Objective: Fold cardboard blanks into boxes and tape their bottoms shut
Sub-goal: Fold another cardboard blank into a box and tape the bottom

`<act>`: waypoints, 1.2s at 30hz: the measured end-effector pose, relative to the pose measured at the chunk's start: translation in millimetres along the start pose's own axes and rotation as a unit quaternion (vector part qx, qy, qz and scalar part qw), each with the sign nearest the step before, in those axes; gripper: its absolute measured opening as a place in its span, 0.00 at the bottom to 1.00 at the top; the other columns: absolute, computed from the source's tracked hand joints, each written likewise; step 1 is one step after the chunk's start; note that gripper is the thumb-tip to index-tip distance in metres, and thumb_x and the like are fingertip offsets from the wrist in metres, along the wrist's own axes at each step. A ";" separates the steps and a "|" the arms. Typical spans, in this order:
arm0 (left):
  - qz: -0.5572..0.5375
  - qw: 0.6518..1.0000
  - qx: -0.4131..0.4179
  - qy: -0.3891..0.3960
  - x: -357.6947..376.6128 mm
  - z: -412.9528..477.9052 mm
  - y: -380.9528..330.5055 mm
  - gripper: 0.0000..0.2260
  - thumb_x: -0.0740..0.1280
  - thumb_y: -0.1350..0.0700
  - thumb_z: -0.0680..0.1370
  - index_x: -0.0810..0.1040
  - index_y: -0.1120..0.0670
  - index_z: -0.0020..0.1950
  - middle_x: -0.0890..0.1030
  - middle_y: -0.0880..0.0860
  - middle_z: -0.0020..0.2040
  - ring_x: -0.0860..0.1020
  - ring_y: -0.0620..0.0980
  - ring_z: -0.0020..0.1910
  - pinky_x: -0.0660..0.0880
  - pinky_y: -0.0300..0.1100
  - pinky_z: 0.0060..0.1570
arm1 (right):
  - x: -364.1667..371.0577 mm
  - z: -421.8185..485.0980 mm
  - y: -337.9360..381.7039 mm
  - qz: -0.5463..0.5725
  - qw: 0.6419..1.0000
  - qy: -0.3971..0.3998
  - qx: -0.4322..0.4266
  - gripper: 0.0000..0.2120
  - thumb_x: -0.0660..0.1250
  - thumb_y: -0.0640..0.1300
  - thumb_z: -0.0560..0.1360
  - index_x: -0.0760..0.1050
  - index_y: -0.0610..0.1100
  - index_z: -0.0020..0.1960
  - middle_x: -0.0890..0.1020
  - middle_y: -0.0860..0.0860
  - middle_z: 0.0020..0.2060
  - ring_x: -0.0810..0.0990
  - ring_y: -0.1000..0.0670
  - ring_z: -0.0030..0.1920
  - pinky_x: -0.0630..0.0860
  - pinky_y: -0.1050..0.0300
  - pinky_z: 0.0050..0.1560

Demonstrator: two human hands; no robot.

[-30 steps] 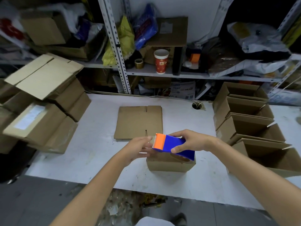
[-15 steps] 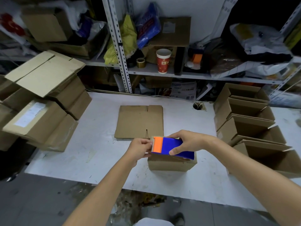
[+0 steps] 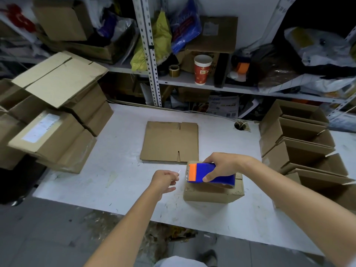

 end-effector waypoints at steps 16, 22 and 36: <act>0.065 0.991 0.064 0.101 30.5 -0.1 -3.9 0.18 0.65 0.48 0.82 0.74 0.51 0.71 0.80 0.49 0.63 0.78 0.47 0.60 0.81 0.45 0.53 | -0.9 4.5 4.4 -0.002 1.000 0.008 0.018 0.29 0.73 0.61 0.72 0.70 0.51 0.68 0.77 0.52 0.61 0.77 0.48 0.57 0.78 0.54 0.54; 0.069 0.989 0.086 0.102 31.5 -3.3 -5.5 0.21 0.69 0.45 0.79 0.74 0.49 0.70 0.80 0.48 0.62 0.79 0.46 0.59 0.78 0.41 0.45 | 1.4 3.4 3.2 0.009 1.000 0.004 0.002 0.30 0.71 0.64 0.72 0.70 0.52 0.69 0.78 0.53 0.60 0.77 0.49 0.57 0.77 0.56 0.51; 0.124 0.982 0.133 0.052 36.8 -3.6 -16.0 0.14 0.69 0.55 0.80 0.80 0.54 0.65 0.82 0.45 0.53 0.79 0.46 0.56 0.74 0.49 0.65 | -20.2 -71.5 -150.7 -0.070 0.986 -0.004 0.154 0.32 0.74 0.61 0.71 0.70 0.52 0.70 0.77 0.55 0.58 0.77 0.50 0.56 0.77 0.54 0.56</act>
Point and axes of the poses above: each hand's wrist, its own z-axis towards the middle knuckle, its own x-axis out of the palm, y = z × x, the point moved 5 cm from there along z, towards the middle knuckle
